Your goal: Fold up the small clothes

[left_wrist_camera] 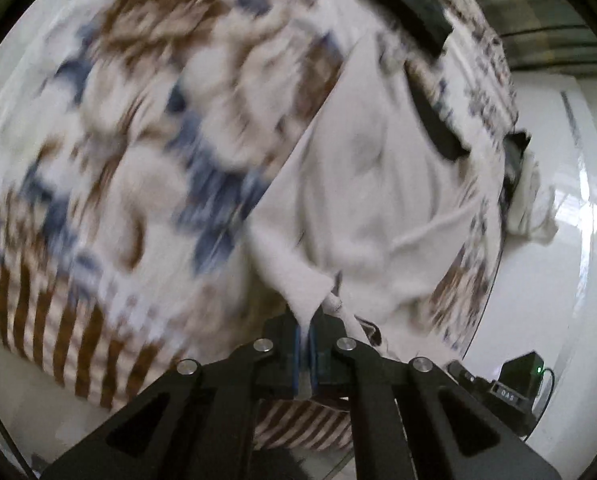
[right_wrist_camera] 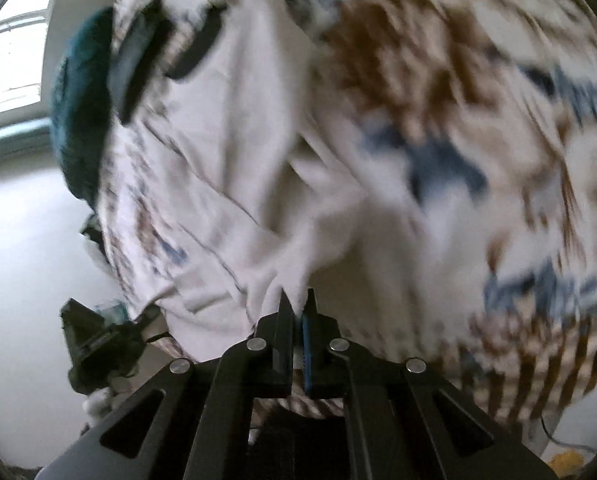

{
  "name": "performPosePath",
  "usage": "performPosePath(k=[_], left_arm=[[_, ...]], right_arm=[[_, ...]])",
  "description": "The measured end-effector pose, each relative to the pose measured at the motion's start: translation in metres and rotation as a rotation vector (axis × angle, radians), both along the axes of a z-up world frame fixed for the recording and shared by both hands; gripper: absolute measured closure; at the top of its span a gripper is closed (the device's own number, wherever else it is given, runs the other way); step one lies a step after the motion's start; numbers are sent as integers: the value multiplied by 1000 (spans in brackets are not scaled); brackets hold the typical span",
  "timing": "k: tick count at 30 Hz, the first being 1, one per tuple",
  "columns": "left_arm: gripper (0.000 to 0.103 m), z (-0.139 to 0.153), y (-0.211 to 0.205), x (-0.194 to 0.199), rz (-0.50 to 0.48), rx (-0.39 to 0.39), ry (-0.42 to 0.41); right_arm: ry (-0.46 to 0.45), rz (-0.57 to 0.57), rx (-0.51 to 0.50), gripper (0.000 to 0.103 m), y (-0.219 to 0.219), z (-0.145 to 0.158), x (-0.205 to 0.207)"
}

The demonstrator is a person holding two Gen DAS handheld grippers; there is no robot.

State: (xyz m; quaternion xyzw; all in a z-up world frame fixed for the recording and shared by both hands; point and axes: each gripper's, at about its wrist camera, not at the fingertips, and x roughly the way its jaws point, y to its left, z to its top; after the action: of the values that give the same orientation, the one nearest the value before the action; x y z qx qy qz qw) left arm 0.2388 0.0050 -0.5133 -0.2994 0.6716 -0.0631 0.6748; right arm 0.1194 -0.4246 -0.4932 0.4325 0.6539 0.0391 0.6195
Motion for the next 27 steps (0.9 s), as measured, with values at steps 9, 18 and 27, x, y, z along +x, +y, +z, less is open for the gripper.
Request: performPosePath(k=[9,18,27], left_arm=[[96,-32,-21,136,51,-57,-42],[49,-31,-4,134,0,50,-105],[101,-79,-34,113,-136,92,-61]], right_arm=[[-48,-97,-97,98,-52,-12,132],[-48,-95,-254,46,-68,-12,148],[-12,-53,-134,85,-29,-66,146]])
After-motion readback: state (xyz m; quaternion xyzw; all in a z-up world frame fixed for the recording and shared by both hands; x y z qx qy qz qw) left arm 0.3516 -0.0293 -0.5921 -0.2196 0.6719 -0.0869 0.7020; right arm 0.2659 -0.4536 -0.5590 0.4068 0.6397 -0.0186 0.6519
